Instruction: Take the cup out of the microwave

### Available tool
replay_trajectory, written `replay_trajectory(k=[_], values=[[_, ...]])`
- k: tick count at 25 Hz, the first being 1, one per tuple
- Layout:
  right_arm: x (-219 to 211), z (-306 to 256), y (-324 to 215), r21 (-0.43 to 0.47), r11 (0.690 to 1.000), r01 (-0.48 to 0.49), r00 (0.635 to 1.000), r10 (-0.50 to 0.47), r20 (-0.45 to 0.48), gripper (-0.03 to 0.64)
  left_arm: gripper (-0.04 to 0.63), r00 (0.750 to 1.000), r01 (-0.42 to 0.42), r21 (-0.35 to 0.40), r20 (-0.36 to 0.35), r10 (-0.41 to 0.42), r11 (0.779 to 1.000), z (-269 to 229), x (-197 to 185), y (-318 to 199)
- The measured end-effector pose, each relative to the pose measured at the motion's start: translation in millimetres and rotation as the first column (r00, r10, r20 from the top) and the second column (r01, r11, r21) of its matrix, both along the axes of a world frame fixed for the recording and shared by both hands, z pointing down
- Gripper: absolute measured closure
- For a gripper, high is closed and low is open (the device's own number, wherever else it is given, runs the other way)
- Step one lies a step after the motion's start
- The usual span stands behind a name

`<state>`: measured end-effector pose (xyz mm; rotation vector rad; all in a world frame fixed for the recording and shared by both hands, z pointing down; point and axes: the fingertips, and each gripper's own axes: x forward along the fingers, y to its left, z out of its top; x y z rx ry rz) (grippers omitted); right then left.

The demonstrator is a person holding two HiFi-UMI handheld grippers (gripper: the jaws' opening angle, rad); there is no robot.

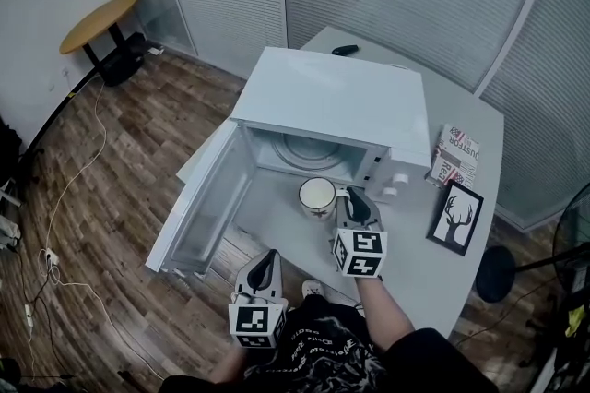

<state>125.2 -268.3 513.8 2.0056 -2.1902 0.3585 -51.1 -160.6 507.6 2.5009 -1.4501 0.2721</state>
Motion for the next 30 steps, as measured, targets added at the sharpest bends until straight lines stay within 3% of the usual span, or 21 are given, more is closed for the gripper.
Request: replay_trajectory(k=[11,30], values=[[2.5,-10.1,39.0,0.016,1.000,-0.024,1.000,0.024,0.001,0.569,0.591,0.999,-0.047,0.010,-0.026,0.048,0.999,0.1,12.1,2.4],[13.3,-28.4,104.4,0.047,0.995,-0.083,0.995,0.080,0.053,0.569,0.591,0.998,-0.053,0.042,-0.044,0.055,0.998,-10.7,17.8,13.6]])
